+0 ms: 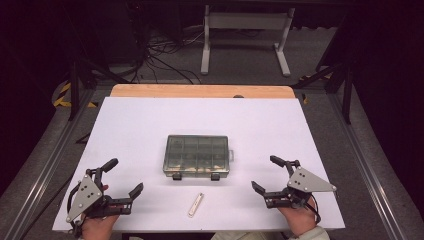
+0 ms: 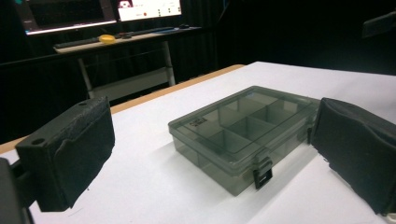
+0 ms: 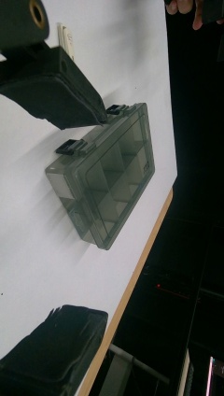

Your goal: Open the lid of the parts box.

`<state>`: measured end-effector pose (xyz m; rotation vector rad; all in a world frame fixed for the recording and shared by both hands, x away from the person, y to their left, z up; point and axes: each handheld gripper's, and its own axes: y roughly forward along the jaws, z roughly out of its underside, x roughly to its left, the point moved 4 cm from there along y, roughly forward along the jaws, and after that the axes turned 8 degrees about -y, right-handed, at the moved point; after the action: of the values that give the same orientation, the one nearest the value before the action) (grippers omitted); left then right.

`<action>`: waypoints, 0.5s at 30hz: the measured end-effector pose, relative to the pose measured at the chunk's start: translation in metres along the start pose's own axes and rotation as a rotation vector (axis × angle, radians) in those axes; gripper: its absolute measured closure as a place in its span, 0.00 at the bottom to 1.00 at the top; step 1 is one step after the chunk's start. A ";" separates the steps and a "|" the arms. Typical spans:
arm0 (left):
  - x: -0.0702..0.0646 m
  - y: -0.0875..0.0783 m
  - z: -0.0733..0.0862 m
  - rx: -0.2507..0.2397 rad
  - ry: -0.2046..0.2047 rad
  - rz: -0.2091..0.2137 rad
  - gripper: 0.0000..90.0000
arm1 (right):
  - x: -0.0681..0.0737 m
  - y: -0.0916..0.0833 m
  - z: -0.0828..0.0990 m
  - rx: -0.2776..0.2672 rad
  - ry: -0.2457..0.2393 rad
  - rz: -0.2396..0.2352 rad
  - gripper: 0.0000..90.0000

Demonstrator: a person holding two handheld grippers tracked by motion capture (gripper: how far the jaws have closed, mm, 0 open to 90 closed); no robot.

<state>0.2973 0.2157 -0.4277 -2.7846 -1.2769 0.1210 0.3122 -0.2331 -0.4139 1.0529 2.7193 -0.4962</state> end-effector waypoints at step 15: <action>0.003 0.001 0.002 0.024 -0.034 -0.004 0.00 | 0.001 0.002 0.002 0.014 0.012 -0.014 0.07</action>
<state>0.3000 0.2177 -0.4297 -2.7705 -1.2799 0.1825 0.3131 -0.2313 -0.4163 1.0449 2.7393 -0.5134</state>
